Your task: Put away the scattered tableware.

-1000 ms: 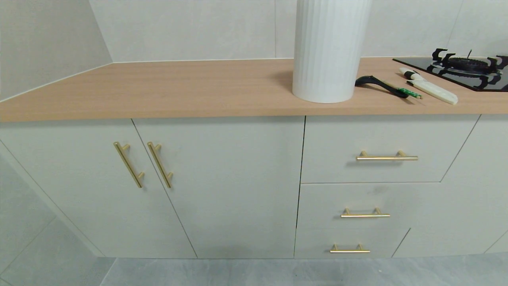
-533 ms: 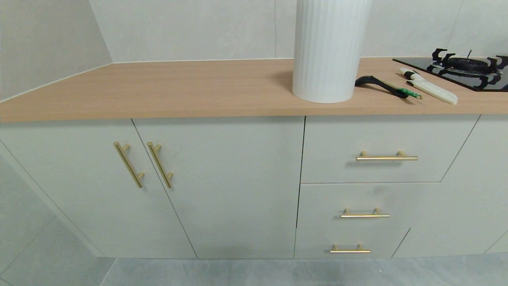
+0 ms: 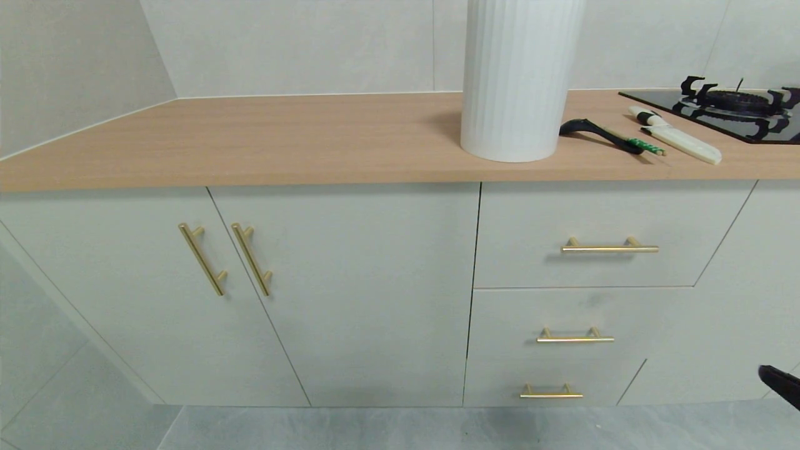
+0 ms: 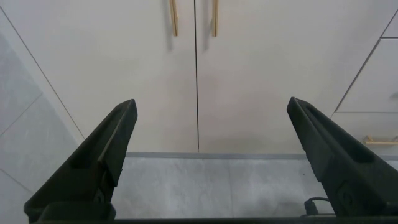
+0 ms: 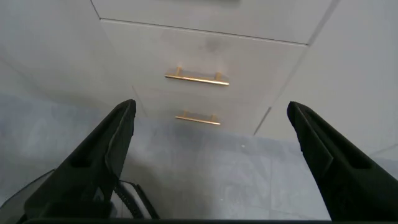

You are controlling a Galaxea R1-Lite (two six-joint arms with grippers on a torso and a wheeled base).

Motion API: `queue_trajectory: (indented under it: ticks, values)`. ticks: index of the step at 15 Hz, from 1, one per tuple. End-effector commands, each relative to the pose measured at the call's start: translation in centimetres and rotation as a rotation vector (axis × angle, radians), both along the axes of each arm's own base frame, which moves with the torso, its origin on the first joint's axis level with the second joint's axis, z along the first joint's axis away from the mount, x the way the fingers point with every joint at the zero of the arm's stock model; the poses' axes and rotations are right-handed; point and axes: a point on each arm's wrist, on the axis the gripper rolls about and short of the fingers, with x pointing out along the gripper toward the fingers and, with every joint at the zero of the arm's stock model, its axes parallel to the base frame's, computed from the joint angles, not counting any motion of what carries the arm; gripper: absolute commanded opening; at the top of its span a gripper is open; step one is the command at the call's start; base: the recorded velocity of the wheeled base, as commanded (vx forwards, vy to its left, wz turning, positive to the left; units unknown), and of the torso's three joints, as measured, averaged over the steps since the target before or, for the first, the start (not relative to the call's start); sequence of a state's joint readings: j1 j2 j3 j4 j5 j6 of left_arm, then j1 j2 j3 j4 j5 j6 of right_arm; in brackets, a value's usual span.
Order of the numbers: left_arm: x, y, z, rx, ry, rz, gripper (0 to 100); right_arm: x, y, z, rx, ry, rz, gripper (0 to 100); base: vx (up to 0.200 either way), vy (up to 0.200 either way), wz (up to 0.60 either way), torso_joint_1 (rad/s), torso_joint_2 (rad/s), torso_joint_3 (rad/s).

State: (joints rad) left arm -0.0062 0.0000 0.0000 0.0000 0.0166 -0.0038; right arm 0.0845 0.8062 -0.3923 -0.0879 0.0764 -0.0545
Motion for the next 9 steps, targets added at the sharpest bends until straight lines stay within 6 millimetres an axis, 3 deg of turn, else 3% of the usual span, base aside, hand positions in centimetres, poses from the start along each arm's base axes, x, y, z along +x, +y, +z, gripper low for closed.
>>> queue_trajectory:
  ticks: [1,4,9]
  values:
    - [0.0,0.0,0.0,-0.001,0.002,0.0,100,5.8,1.4,-1.0,-0.024,0.148,0.053,100,0.0,0.0,0.0,0.0,0.0,0.0]
    - [0.0,0.0,0.0,-0.001,0.002,0.0,100,9.7,2.6,-1.7,-0.058,0.244,0.055,100,0.0,0.0,0.0,0.0,0.0,0.0]
    - [0.0,0.0,0.0,-0.001,0.002,0.0,100,12.9,4.5,-4.4,-0.074,0.375,0.1,100,0.0,0.0,0.0,0.0,0.0,0.0]
